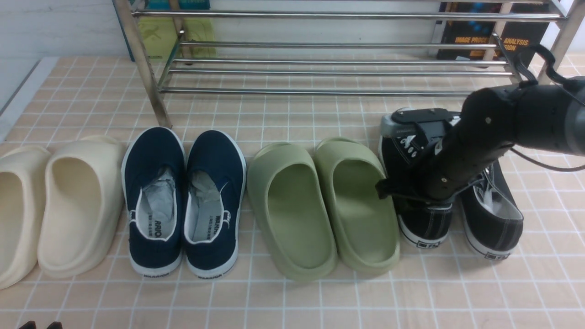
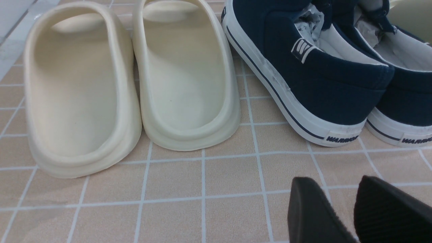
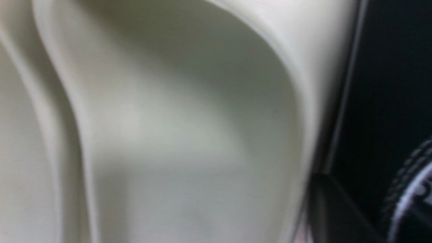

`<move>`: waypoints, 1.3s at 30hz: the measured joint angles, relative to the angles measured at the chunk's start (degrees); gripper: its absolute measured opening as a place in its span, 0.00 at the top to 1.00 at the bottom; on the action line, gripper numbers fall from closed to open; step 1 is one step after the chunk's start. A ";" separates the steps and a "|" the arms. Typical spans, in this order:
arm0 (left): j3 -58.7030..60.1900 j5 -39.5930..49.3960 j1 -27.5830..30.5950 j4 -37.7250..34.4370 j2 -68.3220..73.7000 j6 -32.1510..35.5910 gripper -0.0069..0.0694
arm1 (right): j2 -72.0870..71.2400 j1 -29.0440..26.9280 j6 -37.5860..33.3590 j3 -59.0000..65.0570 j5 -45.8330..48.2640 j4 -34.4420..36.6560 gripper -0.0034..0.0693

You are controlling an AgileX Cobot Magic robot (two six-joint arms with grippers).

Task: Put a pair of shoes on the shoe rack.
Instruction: Use the right arm to grab the shoe closest to it, then use the right arm to put a shoe into the shoe rack

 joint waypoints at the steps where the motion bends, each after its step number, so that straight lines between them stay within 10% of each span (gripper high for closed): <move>1: 0.00 0.00 0.00 0.00 0.00 0.00 0.60 | -0.16 0.13 -0.19 -0.01 0.16 0.07 0.88; 16: 0.00 0.00 0.00 0.00 0.00 0.00 0.60 | -8.98 -0.39 -1.43 -8.41 7.40 -6.36 0.95; 39: 0.00 0.00 0.00 0.00 0.00 0.00 0.60 | 23.85 -7.89 -7.43 -55.32 13.82 -7.54 0.95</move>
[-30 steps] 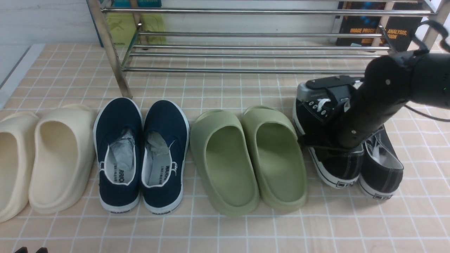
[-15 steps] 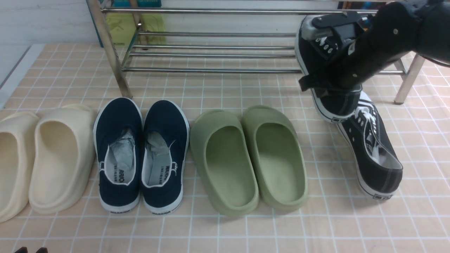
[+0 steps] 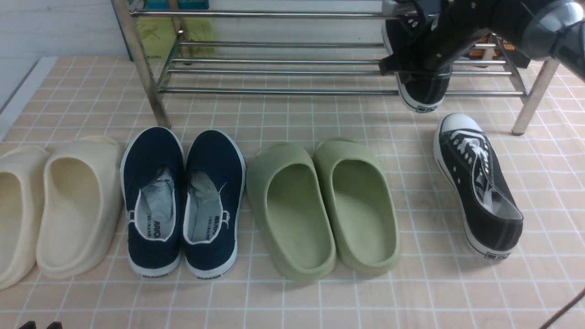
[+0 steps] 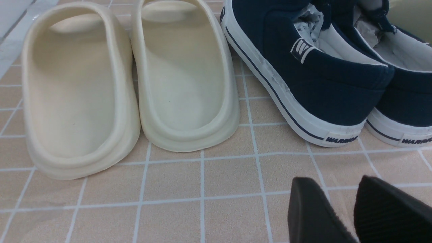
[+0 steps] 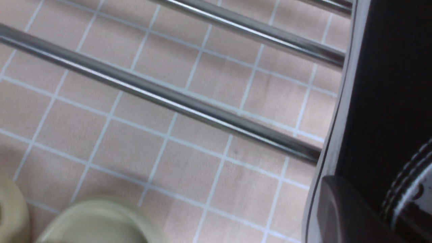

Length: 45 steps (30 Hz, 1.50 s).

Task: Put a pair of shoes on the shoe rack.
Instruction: Use the right arm to put a shoe into the shoe rack, then use the right arm to grab the shoe closest to it

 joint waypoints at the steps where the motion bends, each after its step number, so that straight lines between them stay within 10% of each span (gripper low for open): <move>1: 0.00 0.00 0.00 0.00 0.00 0.00 0.60 | 0.79 0.00 0.00 -0.67 0.22 0.17 0.95; 6: 0.00 0.00 0.00 0.00 0.00 0.00 0.60 | 2.52 0.00 -0.18 -2.25 0.85 1.13 0.93; 20: 0.00 0.00 0.00 0.00 0.00 0.00 0.60 | -12.48 0.06 -0.61 1.41 3.92 3.36 0.24; 33: 0.00 0.00 0.00 0.00 0.00 0.00 0.60 | -29.07 0.06 6.82 32.03 17.06 -4.53 0.25; 41: 0.00 0.00 0.00 0.00 0.00 0.00 0.60 | -27.76 0.12 7.61 54.46 0.76 -4.33 0.28; 45: 0.00 0.00 0.00 0.00 0.00 0.00 0.60 | -26.14 0.17 7.74 59.02 -9.88 -4.39 0.45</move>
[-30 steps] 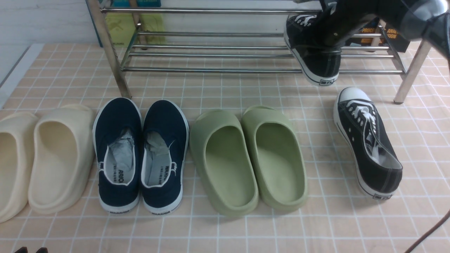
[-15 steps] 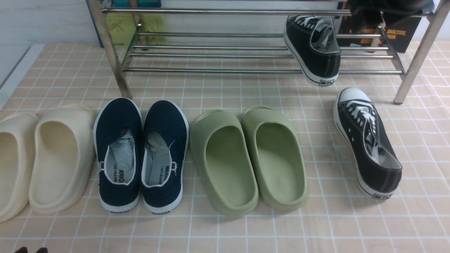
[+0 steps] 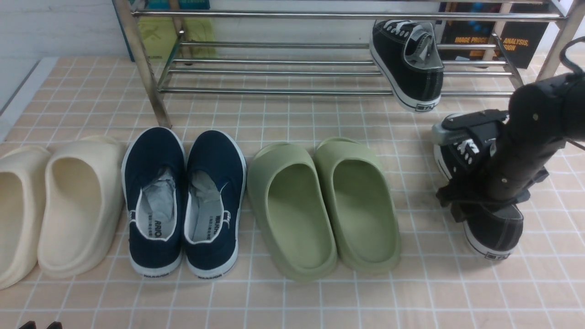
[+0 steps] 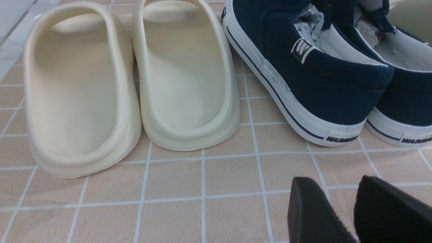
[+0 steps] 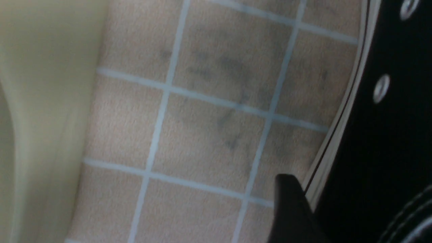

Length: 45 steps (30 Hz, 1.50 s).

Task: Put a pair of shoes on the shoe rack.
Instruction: Use the right arm to grab the shoe closest to it, then use the right arm to put a shoe into the shoe rack

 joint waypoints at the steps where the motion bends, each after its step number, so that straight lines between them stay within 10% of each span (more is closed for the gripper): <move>1: 0.00 0.00 0.00 0.00 0.00 0.00 0.60 | 0.02 -0.06 0.00 0.07 -0.52 0.00 0.49; 7: 0.00 0.00 0.00 0.00 0.00 0.00 0.60 | -0.43 -0.11 0.05 -1.23 1.97 0.61 0.89; 17: 0.00 0.00 0.00 0.00 0.00 0.00 0.60 | -9.39 -0.03 -3.22 -7.71 20.97 -3.70 0.88; 45: 0.00 0.00 0.00 -0.05 0.00 0.00 0.60 | 25.58 -0.31 0.48 -58.78 13.54 -18.82 0.88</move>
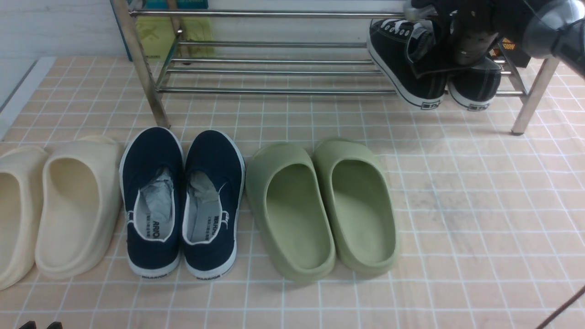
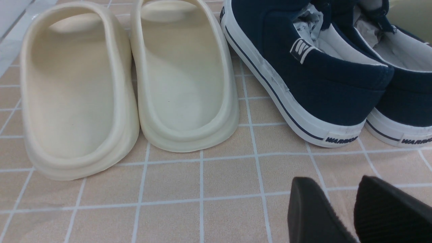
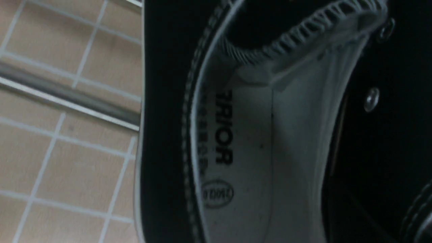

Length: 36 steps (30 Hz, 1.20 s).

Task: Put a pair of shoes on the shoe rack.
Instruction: Use the right arm to put a shoe into the shoe rack

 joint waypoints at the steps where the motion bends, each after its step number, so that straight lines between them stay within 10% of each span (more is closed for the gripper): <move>1: 0.00 0.00 0.00 0.00 0.00 0.00 0.60 | 1.97 -0.38 -0.09 -2.67 -0.11 0.06 0.88; 13: 0.00 0.00 0.00 0.05 0.00 0.00 0.60 | 5.75 -4.74 -5.87 -8.77 0.10 15.54 0.85; 25: 0.00 0.00 0.00 0.05 0.00 0.00 0.60 | 5.39 -4.23 -7.76 -15.73 11.01 18.09 0.38; 36: 0.00 0.00 0.00 0.05 0.00 0.00 0.60 | 0.26 -3.04 -8.30 -10.24 11.71 17.20 0.45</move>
